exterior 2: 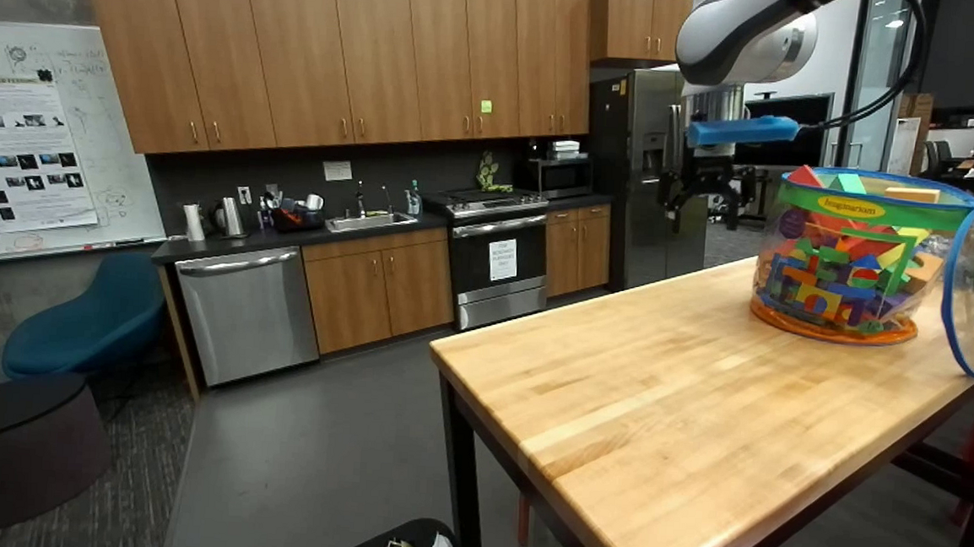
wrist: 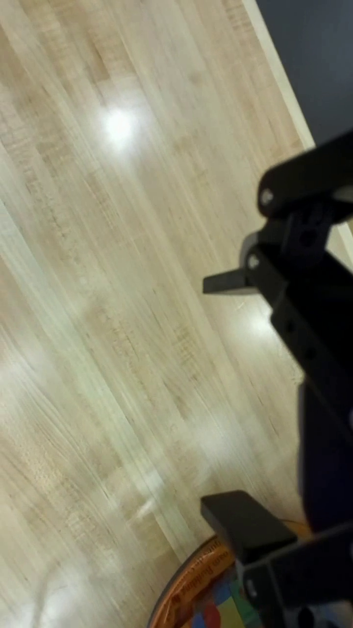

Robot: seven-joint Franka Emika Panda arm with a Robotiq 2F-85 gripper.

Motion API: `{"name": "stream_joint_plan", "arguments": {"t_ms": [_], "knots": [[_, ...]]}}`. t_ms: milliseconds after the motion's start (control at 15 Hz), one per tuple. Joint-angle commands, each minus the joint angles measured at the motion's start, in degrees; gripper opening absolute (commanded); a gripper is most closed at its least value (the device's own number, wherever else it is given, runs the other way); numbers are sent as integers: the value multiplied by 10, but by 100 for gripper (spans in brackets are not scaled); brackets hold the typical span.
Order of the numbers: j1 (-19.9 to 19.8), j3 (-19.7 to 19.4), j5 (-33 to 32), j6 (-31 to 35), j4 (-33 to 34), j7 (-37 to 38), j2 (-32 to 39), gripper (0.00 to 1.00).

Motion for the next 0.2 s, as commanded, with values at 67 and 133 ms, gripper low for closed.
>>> {"name": "stream_joint_plan", "arguments": {"t_ms": [67,133], "knots": [[8,4,5,14,-32,-15,-16,100],[5,3,0,6,-14,-6,0,100]]}}
